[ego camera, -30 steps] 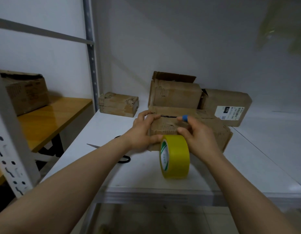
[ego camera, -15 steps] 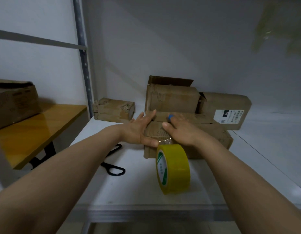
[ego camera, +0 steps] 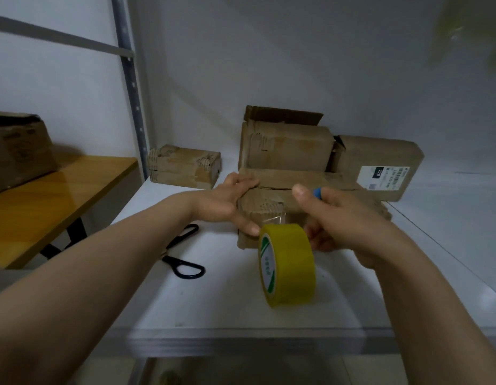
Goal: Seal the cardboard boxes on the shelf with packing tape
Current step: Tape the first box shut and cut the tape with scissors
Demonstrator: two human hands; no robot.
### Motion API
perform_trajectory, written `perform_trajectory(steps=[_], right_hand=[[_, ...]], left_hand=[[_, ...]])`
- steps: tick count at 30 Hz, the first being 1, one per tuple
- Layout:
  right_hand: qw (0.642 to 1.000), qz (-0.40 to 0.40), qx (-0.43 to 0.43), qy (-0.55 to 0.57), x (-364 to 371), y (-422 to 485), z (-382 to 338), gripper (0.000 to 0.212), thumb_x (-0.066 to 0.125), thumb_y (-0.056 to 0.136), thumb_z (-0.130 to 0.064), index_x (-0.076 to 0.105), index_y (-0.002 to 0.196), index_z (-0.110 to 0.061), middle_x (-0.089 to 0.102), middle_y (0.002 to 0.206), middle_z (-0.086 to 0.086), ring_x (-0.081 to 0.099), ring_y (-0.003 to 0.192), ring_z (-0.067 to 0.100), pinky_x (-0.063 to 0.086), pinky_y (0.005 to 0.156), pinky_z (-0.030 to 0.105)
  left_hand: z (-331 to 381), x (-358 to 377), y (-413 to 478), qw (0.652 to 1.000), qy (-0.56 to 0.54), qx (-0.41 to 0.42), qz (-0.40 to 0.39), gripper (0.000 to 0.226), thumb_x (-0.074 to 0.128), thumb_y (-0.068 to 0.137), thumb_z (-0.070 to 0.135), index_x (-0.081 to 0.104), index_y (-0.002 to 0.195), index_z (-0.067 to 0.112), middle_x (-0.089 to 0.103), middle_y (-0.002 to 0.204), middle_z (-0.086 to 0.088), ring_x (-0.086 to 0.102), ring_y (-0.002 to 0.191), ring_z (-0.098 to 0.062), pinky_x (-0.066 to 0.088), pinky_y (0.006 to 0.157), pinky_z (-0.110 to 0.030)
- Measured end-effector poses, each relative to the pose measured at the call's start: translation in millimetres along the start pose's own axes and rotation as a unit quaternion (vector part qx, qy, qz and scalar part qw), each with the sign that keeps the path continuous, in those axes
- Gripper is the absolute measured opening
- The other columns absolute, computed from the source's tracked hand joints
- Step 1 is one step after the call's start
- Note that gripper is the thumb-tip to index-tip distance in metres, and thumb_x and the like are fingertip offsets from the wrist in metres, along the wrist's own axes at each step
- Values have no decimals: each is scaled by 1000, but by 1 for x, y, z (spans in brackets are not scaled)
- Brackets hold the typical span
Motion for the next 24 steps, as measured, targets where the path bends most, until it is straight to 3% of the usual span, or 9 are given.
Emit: perform_trajectory(steps=[3,5,8,12,15,19,22,24], right_hand=[[999,-44,6,9,19,5,13,59,55,85,-73,59,115,-22,73,100,5,73,91,22,62,72,38],[998,-43,19,41,26,9,19,60,57,86,-71,56,127,-27,70,105,-1,70,93,16,58,64,32],[992,-46,43,108,32,7,24,71,59,88,-68,41,147,-34,68,116,-4,73,90,12,56,56,24],[980,-97,45,167,37,-2,25,90,71,77,-61,29,154,-41,66,123,-6,73,96,14,60,63,30],[973,-112,28,202,36,-5,27,98,78,62,-46,35,149,-38,69,118,-5,74,96,18,60,69,34],[961,-88,43,260,29,3,32,92,80,63,-33,42,146,-33,69,123,3,74,101,24,59,87,47],[955,-81,44,283,31,9,31,75,79,73,-26,48,141,-35,71,121,8,72,104,30,55,96,54],[954,-70,40,289,35,10,31,55,75,85,-21,54,133,-35,72,117,9,73,103,32,55,96,55]], left_hand=[[0,1,-2,1000,4,-2,-7,131,88,69,48,-5,161,35,-24,164,10,-10,153,-18,4,121,-36],[-1,5,-1,1000,3,-4,-5,136,89,64,54,-7,160,37,-31,163,8,-20,152,-17,-2,123,-41],[-7,10,5,999,-9,38,13,141,88,51,70,-2,158,46,-25,164,14,-16,154,-16,4,126,-50],[-10,13,6,998,-28,44,22,140,86,53,67,-1,159,42,-26,163,16,-11,153,-11,4,126,-40],[-4,14,0,998,-10,52,41,133,82,59,70,-1,158,42,-23,165,14,-9,153,-13,2,124,-38],[1,4,-5,997,65,40,23,131,69,56,82,3,159,37,-8,167,7,-1,153,-18,3,126,-51],[-1,-10,-4,995,-80,40,45,112,59,58,86,28,153,34,21,157,6,23,146,-23,23,120,-47],[-8,-19,6,963,-234,39,126,92,41,79,86,38,150,28,30,158,3,27,147,-21,22,120,-46]])
Point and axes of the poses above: each hand's wrist, its own y-axis towards the middle knuckle, its own x-axis out of the palm, z = x × y, the point moved 6 cm from there along y, towards the middle knuckle
